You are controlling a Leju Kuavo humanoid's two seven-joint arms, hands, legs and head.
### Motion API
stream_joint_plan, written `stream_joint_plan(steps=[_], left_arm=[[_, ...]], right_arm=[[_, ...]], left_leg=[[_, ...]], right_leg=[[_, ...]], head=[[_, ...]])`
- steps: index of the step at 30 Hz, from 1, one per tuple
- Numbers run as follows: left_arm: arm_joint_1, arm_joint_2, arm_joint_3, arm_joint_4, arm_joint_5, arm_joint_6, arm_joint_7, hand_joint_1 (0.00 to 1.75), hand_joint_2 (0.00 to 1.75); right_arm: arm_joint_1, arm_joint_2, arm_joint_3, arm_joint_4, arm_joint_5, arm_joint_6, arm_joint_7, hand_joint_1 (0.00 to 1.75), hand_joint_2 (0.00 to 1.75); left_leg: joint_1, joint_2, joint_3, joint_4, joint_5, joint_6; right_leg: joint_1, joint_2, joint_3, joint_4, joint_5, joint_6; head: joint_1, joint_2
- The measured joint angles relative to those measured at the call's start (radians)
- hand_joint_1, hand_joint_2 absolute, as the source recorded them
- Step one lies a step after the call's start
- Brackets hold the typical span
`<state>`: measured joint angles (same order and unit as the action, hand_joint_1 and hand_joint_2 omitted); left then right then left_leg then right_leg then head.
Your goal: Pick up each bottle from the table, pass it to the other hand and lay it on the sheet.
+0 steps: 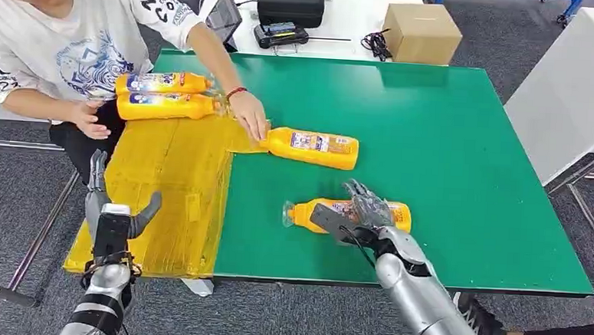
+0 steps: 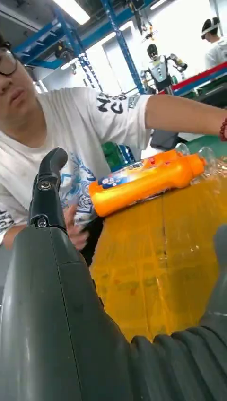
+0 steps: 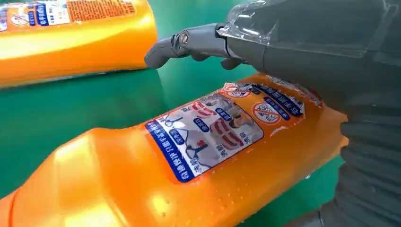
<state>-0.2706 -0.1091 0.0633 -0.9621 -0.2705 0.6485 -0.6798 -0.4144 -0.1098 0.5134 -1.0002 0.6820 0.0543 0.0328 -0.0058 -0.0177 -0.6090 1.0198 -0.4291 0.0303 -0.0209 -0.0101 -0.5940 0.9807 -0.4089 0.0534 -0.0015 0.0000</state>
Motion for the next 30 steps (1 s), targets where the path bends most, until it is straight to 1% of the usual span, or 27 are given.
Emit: stream_joint_plan(steps=[3,7,10,13,19,20,21,22,23,25,26,27,28,29,30], left_arm=[[-0.004,0.0,-0.008,0.01,0.001,-0.003,0.0,0.0,1.75],[-0.016,0.0,-0.017,0.028,0.003,-0.011,0.0,0.0,1.75],[-0.026,0.0,-0.023,0.044,0.006,-0.018,0.0,0.0,1.75],[-0.035,0.0,-0.032,0.057,0.006,-0.018,0.0,0.0,1.75],[-0.045,-0.001,-0.04,0.073,0.006,-0.018,0.0,0.0,1.75],[-0.046,-0.002,-0.04,0.075,0.006,-0.018,0.0,0.0,1.75],[-0.047,-0.002,-0.041,0.077,0.006,-0.018,0.0,0.0,1.75],[-0.048,-0.002,-0.042,0.079,0.01,-0.019,0.0,0.0,1.75],[-0.049,-0.002,-0.044,0.081,0.012,-0.02,0.0,0.0,1.75],[-0.052,-0.003,-0.047,0.085,0.023,-0.021,0.0,0.0,1.75],[-0.055,-0.004,-0.049,0.087,0.031,-0.021,0.0,0.0,1.75],[-0.057,-0.005,-0.052,0.089,0.037,-0.021,0.0,0.0,1.75],[-0.059,-0.005,-0.058,0.09,0.046,-0.021,0.0,0.0,1.75],[-0.062,-0.005,-0.064,0.091,0.054,-0.021,0.0,0.0,1.75],[-0.064,-0.006,-0.064,0.092,0.06,-0.023,0.0,0.0,1.75]], right_arm=[[-0.036,-0.032,0.005,0.0,-0.038,0.086,0.006,0.0,1.75],[-0.094,-0.1,0.031,0.0,-0.098,0.218,0.019,0.0,1.75],[-0.14,-0.144,0.055,0.002,-0.141,0.285,0.034,0.0,1.75],[-0.173,-0.175,0.073,0.004,-0.155,0.305,0.037,0.0,1.75],[-0.194,-0.203,0.091,0.006,-0.159,0.309,0.038,0.0,1.75],[-0.196,-0.205,0.093,0.006,-0.159,0.309,0.039,0.09,1.75],[-0.198,-0.208,0.095,0.007,-0.163,0.314,0.042,0.59,1.75],[-0.201,-0.211,0.1,0.008,-0.17,0.323,0.046,1.47,1.75],[-0.205,-0.215,0.105,0.01,-0.181,0.334,0.052,1.55,1.75],[-0.217,-0.232,0.128,0.013,-0.215,0.361,0.06,1.55,1.75],[-0.223,-0.241,0.141,0.014,-0.233,0.376,0.065,1.45,1.75],[-0.232,-0.256,0.157,0.013,-0.25,0.389,0.073,1.31,1.75],[-0.246,-0.272,0.177,0.011,-0.269,0.404,0.079,1.24,1.75],[-0.258,-0.288,0.196,0.008,-0.285,0.422,0.085,1.08,1.75],[-0.27,-0.303,0.213,0.002,-0.298,0.436,0.09,0.99,1.75]], left_leg=[[0.0,0.0,0.0,0.0,0.0,0.0],[0.0,0.0,-0.001,0.0,0.0,0.0],[0.0,0.0,-0.002,0.0,0.0,0.0],[0.0,0.0,-0.002,0.0,0.0,0.0],[0.0,0.0,-0.002,0.0,0.0,0.0],[0.0,0.0,-0.002,0.0,0.0,0.0],[0.0,0.0,-0.002,0.0,0.0,0.0],[0.0,0.0,-0.002,0.0,0.0,0.0],[0.0,0.0,-0.002,0.0,0.0,0.0],[0.0,0.0,-0.002,0.0,0.0,0.0],[0.0,0.0,-0.002,0.0,0.0,0.0],[-0.001,0.0,-0.003,0.001,0.0,0.0],[-0.001,-0.001,-0.003,0.001,0.001,0.001],[-0.001,-0.001,-0.003,0.001,0.001,0.001],[-0.001,-0.001,-0.003,0.001,0.001,0.001]], right_leg=[[0.0,0.0,0.0,0.0,0.0,0.0],[0.0,0.0,0.0,0.0,0.001,0.001],[0.0,0.0,-0.001,0.0,0.001,0.001],[0.0,0.0,-0.001,0.0,0.001,0.001],[0.0,0.0,-0.002,0.0,0.001,0.001],[0.0,0.0,-0.002,0.0,0.001,0.001],[0.0,0.0,-0.002,0.0,0.001,0.001],[0.0,0.0,-0.002,0.0,0.001,0.001],[0.0,0.0,-0.002,0.0,0.001,0.001],[0.0,0.0,-0.002,0.0,0.001,0.001],[0.0,0.0,-0.002,0.0,0.001,0.001],[0.0,0.0,-0.002,0.0,0.001,0.001],[-0.001,0.0,-0.002,0.0,0.001,0.001],[-0.001,0.0,-0.002,0.0,0.001,0.001],[-0.001,0.0,-0.002,0.0,0.001,0.002]], head=[[0.0,0.0],[0.0,0.0],[0.0,0.0],[0.0,0.0],[0.0,0.0],[0.0,0.0],[0.0,0.0],[0.0,0.0],[0.0,0.0],[0.0,0.0],[0.0,0.0],[0.0,0.0],[-0.001,0.0],[0.0,0.0],[0.0,0.0]])
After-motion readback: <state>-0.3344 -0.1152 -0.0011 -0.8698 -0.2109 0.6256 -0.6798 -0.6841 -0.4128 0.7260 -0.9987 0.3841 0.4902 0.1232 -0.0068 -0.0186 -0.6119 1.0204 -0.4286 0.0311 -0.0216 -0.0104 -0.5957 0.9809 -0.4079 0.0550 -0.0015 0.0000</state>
